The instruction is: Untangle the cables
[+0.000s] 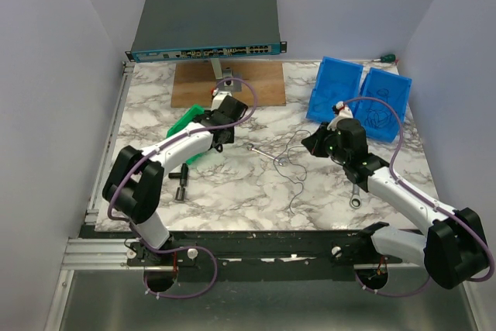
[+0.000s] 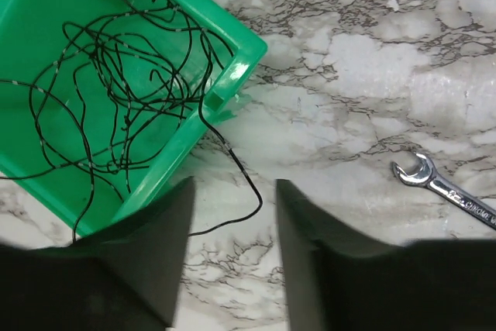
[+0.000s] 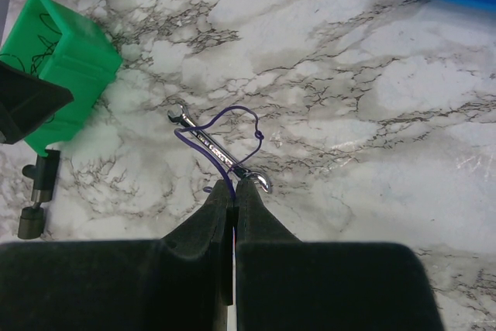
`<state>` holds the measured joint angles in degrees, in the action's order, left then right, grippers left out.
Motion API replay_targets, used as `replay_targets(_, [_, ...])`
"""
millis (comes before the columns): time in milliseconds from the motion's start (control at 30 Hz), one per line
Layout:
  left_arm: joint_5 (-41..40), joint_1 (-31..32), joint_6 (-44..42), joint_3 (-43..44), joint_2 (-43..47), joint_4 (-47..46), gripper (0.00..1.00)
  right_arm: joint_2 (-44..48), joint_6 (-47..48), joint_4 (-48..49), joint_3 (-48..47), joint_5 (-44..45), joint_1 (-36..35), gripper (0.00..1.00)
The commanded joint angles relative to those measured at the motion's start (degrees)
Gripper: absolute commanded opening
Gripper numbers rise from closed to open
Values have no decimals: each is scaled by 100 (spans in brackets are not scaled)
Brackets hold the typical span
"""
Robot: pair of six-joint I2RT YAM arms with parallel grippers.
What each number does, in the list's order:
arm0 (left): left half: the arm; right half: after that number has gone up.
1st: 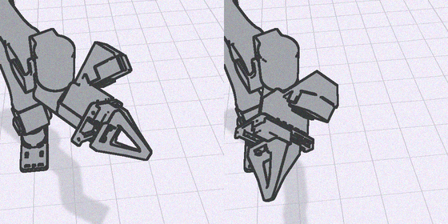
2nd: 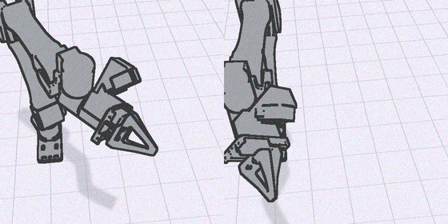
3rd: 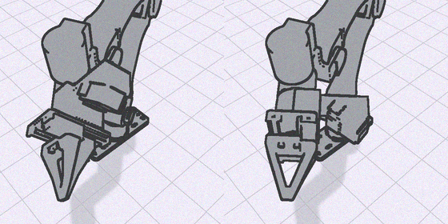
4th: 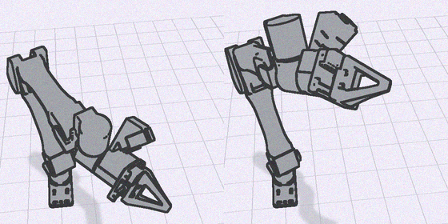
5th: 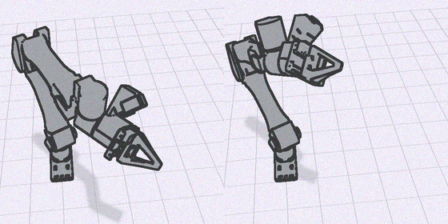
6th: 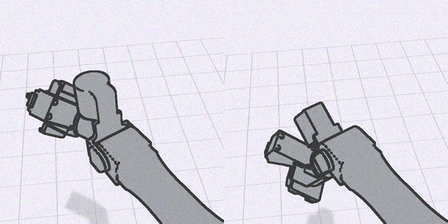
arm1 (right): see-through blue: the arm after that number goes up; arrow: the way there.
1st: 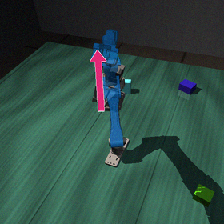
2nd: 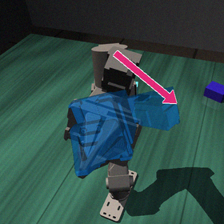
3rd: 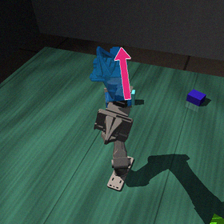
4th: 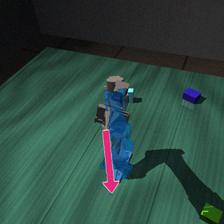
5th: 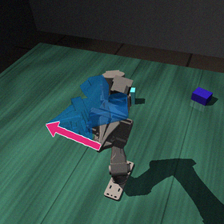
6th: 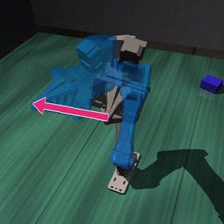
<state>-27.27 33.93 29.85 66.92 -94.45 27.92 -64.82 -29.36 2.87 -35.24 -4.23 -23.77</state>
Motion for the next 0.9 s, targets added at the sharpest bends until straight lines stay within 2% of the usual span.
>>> replay_targets(0, [-362,26,-119,177,-115,240,28,43,102,-85,-117,53,9,1])
replay_targets(100, [-331,25,-126,139,24,199,1,35,106,-85,-124,58,6,1])
replay_targets(133, [-326,23,-132,146,102,210,0,33,112,-85,-123,54,9,1])
replay_targets(300, [122,-147,-251,165,519,194,0,4,104,-85,-124,45,4,1])
replay_targets(400, [612,-500,-319,79,740,44,0,-5,107,-85,-130,28,8,1])
replay_targets(500, [736,-813,-436,91,777,-25,0,-5,108,-94,-133,19,4,1])
replay_targets(633, [1144,-1328,-560,132,585,-118,0,-11,108,-85,-138,-10,5,1])
replay_targets(867, [1738,-1952,-647,477,-311,-137,0,-52,111,-94,-150,-20,4,1])
